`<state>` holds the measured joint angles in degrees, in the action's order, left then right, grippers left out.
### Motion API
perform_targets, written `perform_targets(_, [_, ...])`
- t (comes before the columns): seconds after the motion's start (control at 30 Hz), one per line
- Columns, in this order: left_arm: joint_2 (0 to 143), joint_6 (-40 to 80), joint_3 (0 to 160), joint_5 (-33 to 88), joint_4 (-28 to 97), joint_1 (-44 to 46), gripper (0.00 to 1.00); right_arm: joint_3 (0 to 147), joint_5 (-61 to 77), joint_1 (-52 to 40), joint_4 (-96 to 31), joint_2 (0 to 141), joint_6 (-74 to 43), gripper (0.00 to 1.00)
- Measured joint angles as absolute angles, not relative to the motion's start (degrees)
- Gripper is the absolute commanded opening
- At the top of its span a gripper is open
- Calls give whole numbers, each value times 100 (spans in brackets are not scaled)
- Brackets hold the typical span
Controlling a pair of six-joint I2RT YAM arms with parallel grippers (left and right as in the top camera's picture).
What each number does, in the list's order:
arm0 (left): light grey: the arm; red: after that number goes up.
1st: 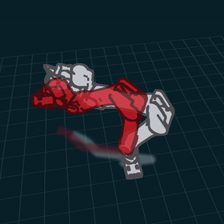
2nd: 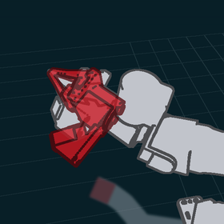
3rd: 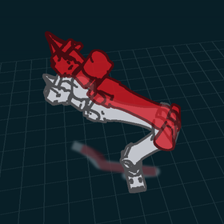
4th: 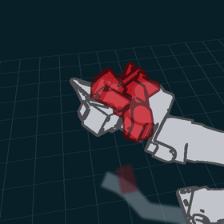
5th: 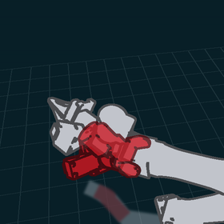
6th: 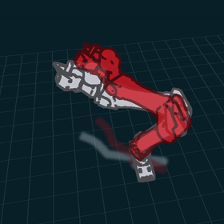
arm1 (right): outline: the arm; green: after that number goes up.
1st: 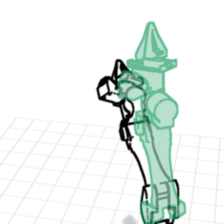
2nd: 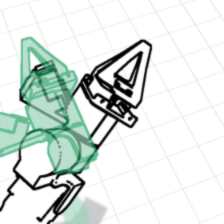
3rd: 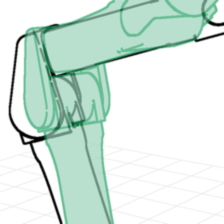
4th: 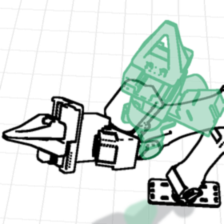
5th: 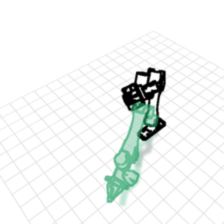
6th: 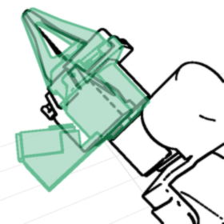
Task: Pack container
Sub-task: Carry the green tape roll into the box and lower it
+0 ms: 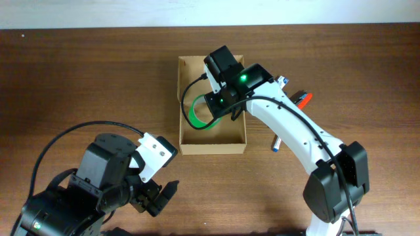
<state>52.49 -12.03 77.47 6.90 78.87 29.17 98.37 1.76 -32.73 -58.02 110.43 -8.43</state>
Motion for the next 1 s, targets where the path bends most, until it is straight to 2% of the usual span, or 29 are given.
perform_targets(0.67, [5249,-1203,7747,690,7887,2917,100,9080,130,-3505,-5304,11076,-1367,4])
perform_targets(1.0, [5249,-1203,7747,692,7887,2917,100,8973,-301,-3885,-5290,11078,-2397,4])
